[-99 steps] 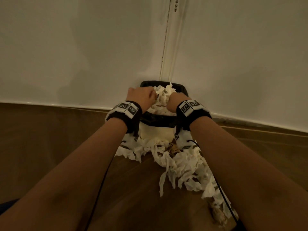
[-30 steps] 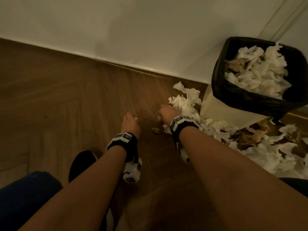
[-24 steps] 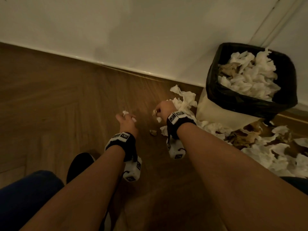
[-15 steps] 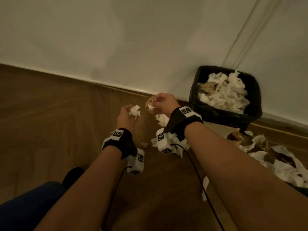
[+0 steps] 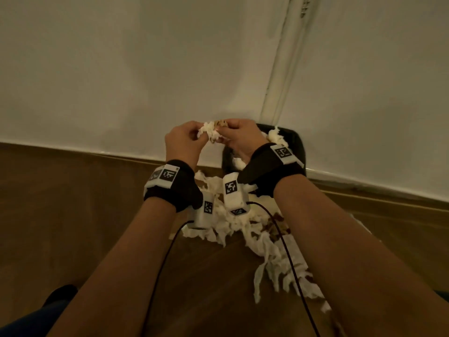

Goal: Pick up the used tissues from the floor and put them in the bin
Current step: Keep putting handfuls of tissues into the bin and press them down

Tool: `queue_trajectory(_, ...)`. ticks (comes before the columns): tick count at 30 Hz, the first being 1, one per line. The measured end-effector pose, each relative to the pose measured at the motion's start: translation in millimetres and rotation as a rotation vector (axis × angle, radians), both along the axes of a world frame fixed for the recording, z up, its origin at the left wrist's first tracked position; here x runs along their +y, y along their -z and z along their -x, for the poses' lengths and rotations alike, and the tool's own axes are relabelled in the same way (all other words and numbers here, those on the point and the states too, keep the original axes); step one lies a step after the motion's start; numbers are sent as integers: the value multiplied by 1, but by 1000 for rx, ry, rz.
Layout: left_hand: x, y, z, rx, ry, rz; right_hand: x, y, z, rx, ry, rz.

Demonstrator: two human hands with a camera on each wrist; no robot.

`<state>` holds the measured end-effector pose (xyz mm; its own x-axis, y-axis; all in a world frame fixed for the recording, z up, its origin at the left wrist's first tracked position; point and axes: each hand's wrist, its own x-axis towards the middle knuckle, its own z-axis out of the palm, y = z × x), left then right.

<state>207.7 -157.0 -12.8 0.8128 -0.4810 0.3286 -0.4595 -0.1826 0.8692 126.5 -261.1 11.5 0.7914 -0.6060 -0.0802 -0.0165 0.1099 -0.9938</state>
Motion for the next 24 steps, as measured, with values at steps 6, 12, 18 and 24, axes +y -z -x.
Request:
queue_trajectory(6,-42,-20,32,-91,164,34,-48,-13,49,-24,145,26)
queue_trajectory(12,-73,-30,42,-304,219,-352,-87,11,87,373,401,391)
queue_trajectory(18,-109,-32,36,-424,330,-783,-99,18,90,701,424,634)
queue_trajectory(24,-123,-12,43,-667,319,-1016,-83,22,80,767,367,638)
